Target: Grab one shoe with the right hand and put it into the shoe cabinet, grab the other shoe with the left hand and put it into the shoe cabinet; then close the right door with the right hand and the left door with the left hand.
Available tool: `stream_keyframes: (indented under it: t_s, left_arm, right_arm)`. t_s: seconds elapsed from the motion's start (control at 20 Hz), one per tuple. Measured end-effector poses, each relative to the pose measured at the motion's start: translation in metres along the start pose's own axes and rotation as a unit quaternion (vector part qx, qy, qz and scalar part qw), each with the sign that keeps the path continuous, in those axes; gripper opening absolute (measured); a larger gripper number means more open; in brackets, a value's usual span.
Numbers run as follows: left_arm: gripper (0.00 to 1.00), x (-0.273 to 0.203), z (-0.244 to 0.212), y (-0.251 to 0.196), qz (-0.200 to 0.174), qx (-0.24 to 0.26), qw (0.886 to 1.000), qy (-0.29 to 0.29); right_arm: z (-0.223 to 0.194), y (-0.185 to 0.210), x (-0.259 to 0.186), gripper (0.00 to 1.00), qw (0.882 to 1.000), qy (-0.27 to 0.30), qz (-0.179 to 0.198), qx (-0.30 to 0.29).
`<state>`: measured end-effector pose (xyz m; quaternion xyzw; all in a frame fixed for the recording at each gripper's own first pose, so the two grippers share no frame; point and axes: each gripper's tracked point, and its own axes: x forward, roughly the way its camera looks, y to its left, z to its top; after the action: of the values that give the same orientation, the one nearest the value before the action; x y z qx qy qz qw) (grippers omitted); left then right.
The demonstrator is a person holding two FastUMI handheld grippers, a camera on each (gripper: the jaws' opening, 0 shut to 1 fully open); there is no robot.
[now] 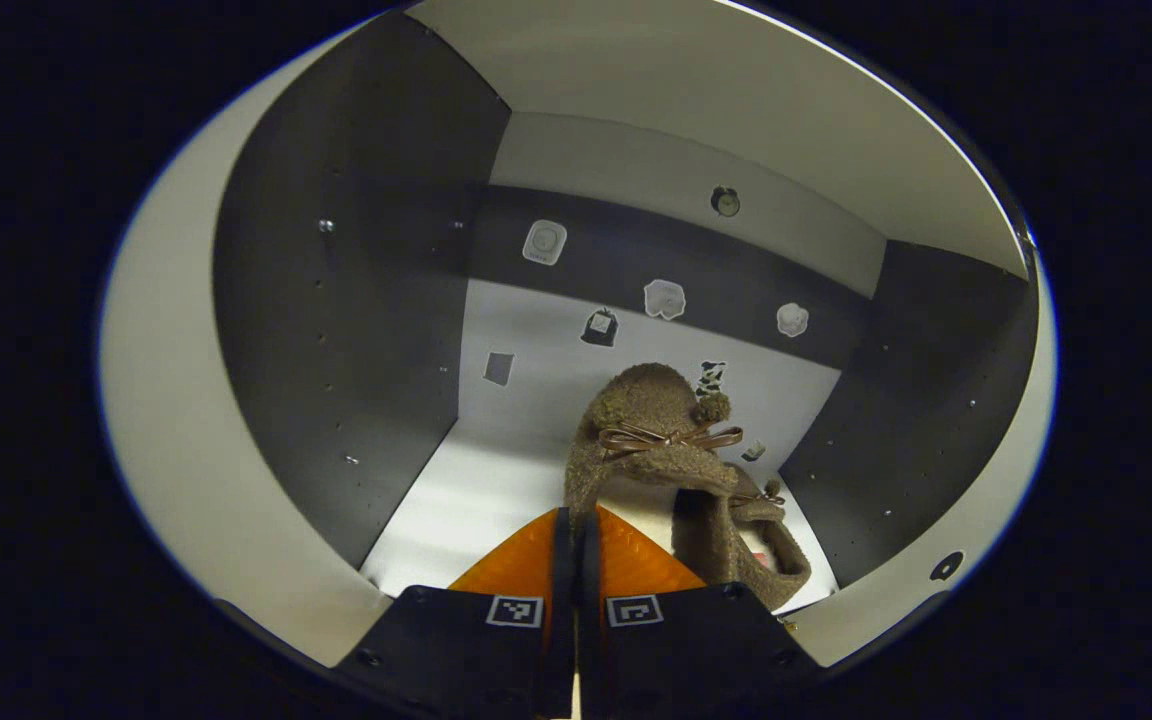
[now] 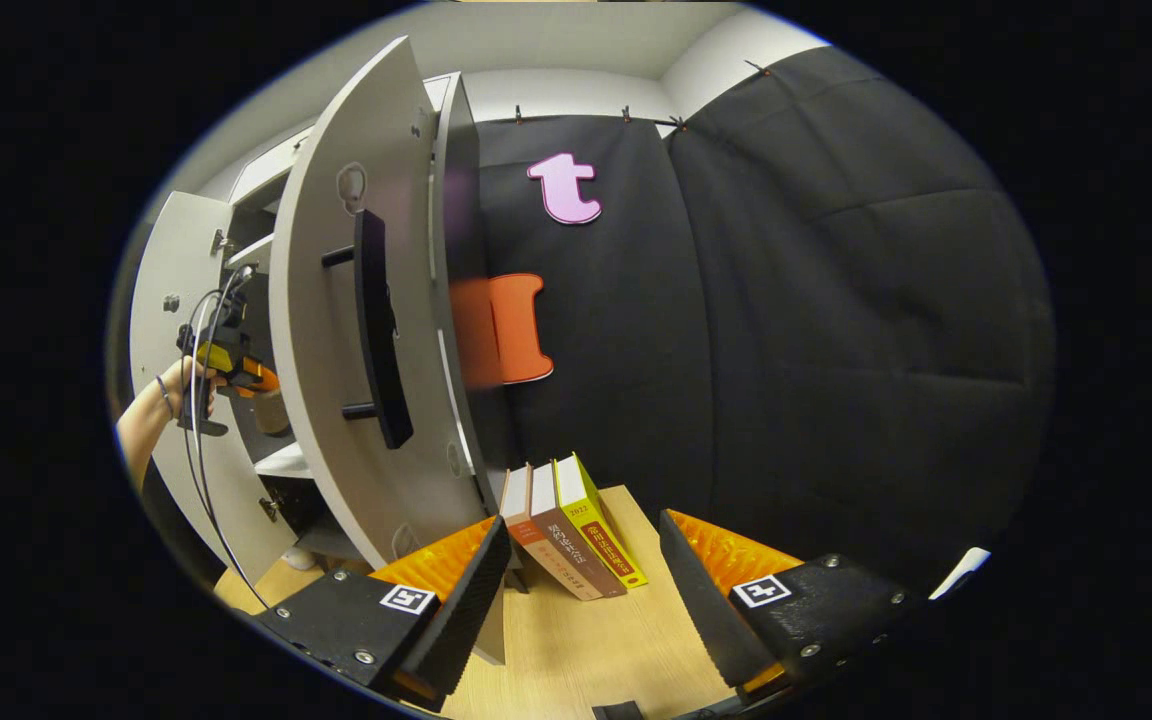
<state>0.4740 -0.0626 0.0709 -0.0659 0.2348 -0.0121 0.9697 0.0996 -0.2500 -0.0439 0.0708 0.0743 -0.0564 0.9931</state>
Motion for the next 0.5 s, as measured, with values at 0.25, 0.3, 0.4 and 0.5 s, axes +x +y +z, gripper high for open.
stream_keyframes:
  t_s: [0.25, 0.3, 0.4, 0.5]
  left_arm:
    - [0.08, 0.042, -0.042, 0.009, 0.015, -0.015, 0.997, 0.072]
    - [0.09, 0.046, -0.046, 0.01, 0.017, -0.011, 0.997, 0.076]
    - [0.09, 0.049, -0.048, 0.009, 0.022, 0.005, 0.997, 0.073]
    - [0.28, 0.044, -0.035, 0.007, 0.023, 0.015, 0.998, 0.048]
  right_arm:
    - [-0.002, -0.007, 0.003, 0.93, 1.0, 0.002, -0.013, -0.002]
    - [-0.004, -0.007, 0.003, 0.93, 1.0, 0.003, -0.014, -0.002]
    - [-0.005, -0.007, 0.003, 0.93, 1.0, 0.005, -0.015, -0.002]
    - [-0.008, -0.006, 0.003, 0.93, 1.0, 0.008, -0.016, -0.002]
